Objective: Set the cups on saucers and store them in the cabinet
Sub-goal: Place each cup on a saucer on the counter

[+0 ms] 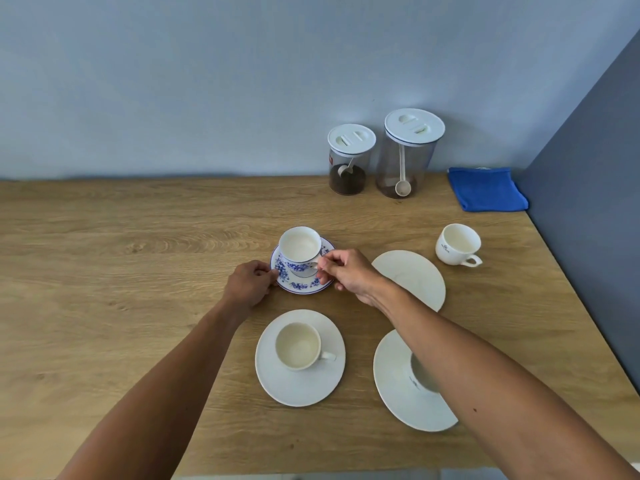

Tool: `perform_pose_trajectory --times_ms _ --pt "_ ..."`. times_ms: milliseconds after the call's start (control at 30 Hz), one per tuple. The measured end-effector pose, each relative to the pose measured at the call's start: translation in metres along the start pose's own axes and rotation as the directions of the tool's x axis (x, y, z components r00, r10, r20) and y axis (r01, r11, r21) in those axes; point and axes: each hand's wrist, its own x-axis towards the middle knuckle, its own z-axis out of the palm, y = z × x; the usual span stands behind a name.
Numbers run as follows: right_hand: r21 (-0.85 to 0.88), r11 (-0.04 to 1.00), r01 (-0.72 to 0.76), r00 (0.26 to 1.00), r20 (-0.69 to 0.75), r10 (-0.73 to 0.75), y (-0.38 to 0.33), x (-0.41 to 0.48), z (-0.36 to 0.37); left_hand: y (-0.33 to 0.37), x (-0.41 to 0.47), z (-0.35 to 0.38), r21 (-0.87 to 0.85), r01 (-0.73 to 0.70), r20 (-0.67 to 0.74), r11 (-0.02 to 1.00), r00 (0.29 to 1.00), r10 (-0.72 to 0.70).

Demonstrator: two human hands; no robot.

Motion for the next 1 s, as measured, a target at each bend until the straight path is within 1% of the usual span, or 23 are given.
perform_pose_trajectory --times_ms 400,600,700,800,900,1000 --pt "-0.033 0.998 -0.051 0.999 0.018 0.051 0.011 0.000 -0.001 0.002 -0.003 0.001 0.012 -0.006 -0.008 1.000 1.000 0.007" --pt "-0.194 0.980 -0.032 0.999 -0.047 0.023 0.002 -0.005 -0.002 0.003 -0.005 0.000 0.017 -0.003 -0.009 1.000 1.000 0.003" --pt "-0.209 0.977 -0.032 0.999 -0.043 0.024 0.001 -0.007 -0.004 0.005 -0.008 -0.001 0.038 -0.013 -0.003 0.999 1.000 0.014" --pt "-0.226 0.974 -0.012 0.999 -0.032 0.005 0.000 -0.011 -0.008 0.007 -0.011 -0.005 0.011 -0.010 0.007 1.000 1.000 0.010" --pt "-0.260 0.965 0.033 0.998 -0.050 -0.048 -0.005 -0.021 -0.026 0.011 -0.012 -0.016 0.048 -0.024 -0.075 0.999 0.997 0.027" --pt "-0.292 0.955 0.056 0.990 -0.109 -0.091 -0.006 -0.038 -0.060 0.027 -0.013 -0.027 0.072 -0.119 -0.140 0.990 0.982 0.128"
